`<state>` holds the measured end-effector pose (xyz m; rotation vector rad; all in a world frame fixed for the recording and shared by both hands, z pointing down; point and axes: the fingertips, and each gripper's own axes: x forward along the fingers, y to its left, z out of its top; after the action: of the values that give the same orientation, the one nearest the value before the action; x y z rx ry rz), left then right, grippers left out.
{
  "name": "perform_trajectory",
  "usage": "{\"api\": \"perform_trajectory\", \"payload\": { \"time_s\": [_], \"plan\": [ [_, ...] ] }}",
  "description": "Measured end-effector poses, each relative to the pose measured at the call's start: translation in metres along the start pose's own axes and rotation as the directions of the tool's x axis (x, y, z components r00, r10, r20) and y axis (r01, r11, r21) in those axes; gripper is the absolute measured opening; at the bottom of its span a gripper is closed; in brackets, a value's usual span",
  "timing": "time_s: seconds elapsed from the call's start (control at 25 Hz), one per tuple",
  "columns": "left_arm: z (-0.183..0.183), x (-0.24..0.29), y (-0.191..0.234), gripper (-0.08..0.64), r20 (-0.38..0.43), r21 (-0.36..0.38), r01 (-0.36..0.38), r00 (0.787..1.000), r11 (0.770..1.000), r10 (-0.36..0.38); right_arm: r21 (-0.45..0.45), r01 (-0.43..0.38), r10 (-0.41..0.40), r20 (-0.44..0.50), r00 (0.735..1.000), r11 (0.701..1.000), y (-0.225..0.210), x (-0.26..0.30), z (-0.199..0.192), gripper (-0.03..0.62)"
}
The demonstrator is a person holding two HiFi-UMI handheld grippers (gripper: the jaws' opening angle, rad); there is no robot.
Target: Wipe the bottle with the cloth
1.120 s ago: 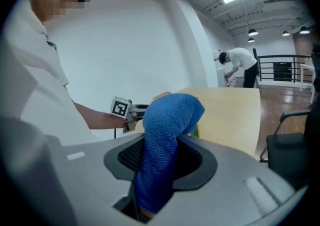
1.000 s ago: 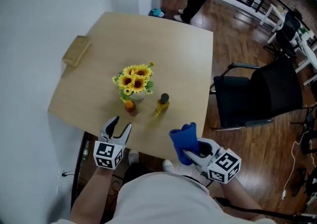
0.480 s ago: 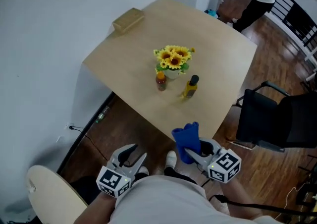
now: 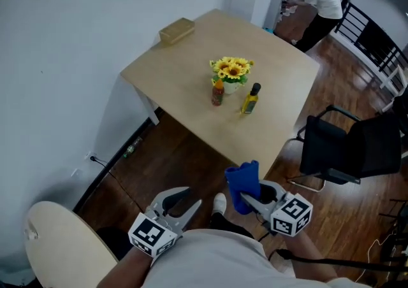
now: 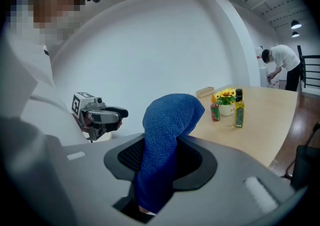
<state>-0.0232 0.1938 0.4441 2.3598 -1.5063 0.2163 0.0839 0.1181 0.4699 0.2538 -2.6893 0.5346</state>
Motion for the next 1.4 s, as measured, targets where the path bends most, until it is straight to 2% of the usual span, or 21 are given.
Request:
{"api": "perform_trajectory", "payload": {
  "time_s": [0.24,0.52,0.8,1.12,1.4],
  "plan": [
    [-0.03,-0.079,-0.041,0.138,0.034,-0.008,0.047,0.998,0.999,-0.047,0.004,0.058,-0.058,0.025,0.998,0.998,0.093,-0.036,-0.031,0.153],
    [-0.072,-0.119,-0.096,0.137,0.007,-0.026,0.096,0.995,0.995,-0.096,0.02,0.086,-0.087,0.007,0.996,0.996,0.154,-0.085,-0.082,0.153],
    [-0.058,-0.102,-0.143,0.137,0.023,0.0,0.07,0.997,0.998,-0.07,-0.022,0.077,-0.076,0.048,0.996,0.997,0.17,-0.143,-0.095,0.153],
    [-0.033,-0.062,-0.233,0.137,0.042,0.045,0.119,0.992,0.992,-0.121,-0.005,0.076,-0.076,0.073,0.994,0.997,0.161,-0.219,-0.127,0.153],
    [-0.046,-0.057,-0.265,0.132,0.048,0.021,0.065,0.997,0.998,-0.066,-0.012,0.032,-0.031,0.077,0.997,0.999,0.163,-0.251,-0.148,0.153]
  ]
}}
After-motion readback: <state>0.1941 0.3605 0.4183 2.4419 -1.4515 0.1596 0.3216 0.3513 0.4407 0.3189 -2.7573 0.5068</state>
